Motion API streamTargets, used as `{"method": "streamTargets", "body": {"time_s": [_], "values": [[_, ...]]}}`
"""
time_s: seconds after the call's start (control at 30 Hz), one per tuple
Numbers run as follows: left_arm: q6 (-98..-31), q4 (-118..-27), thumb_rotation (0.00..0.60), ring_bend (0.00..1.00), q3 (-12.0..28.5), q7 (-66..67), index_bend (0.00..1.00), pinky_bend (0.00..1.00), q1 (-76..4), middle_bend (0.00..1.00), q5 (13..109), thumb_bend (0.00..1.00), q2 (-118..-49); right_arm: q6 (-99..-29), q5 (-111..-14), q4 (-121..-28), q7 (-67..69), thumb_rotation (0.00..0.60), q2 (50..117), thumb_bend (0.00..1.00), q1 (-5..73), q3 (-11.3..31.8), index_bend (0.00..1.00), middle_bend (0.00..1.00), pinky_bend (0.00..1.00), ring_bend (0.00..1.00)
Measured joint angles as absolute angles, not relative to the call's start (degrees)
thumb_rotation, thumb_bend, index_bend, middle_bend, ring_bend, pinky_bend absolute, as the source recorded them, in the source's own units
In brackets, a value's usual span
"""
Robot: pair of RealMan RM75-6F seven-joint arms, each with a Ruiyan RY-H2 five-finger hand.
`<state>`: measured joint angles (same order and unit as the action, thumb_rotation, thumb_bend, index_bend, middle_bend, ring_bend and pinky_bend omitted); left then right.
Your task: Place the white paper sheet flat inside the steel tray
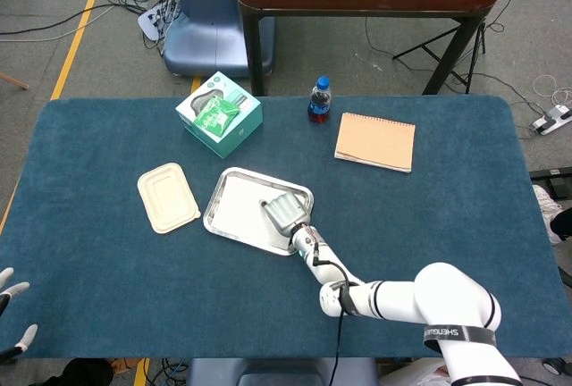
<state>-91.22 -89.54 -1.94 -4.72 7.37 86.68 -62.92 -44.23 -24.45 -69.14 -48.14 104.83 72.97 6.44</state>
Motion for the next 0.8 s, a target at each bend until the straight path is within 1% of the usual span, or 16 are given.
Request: {"method": "streamTargets", "body": {"time_s": [0.3,0.47,0.57,0.67,0.8], "values": [[-91.12,-89.22,0.6,0.1,-1.95,-4.95,0.25,0.0,7.41,0.09,86.58,0.24,-63.01,-44.45,-23.33,-67.96,-48.81,0.6,105.16,1.0,73.02,6.4,0.17,0.87,0.9,0.85],[-91.03,-88.99,0.6,0.1,-1.87,-5.08,0.25,0.0,7.39,0.09,86.48,0.24,-63.16,-45.13,-25.0,-69.94,-47.31,0.6,103.99,1.0,72.31,6.95,0.17,0.87,0.9,0.85],[-90.78,-88.92,0.6,0.1,-1.87,-5.12,0.25,0.0,7.23,0.09,86.51,0.24,-63.23,-46.56,-27.28,-73.21,-45.62,0.6,101.93,1.0,71.14,7.3,0.17,0.87,0.9,0.85],[-90.66,-88.85,0.6,0.1,-1.74,-5.16,0.25,0.0,7.0,0.09,86.61,0.24,-63.25,-49.09,-29.93,-77.88,-44.16,0.6,98.46,1.0,69.34,7.3,0.17,0.87,0.9,0.85],[-90.59,-88.99,0.6,0.1,-1.42,-4.92,0.25,0.0,6.5,0.09,86.96,0.24,-63.25,-54.68,-33.94,-86.2,-42.91,0.6,91.83,1.0,65.96,6.54,0.17,0.86,0.9,0.84]]}}
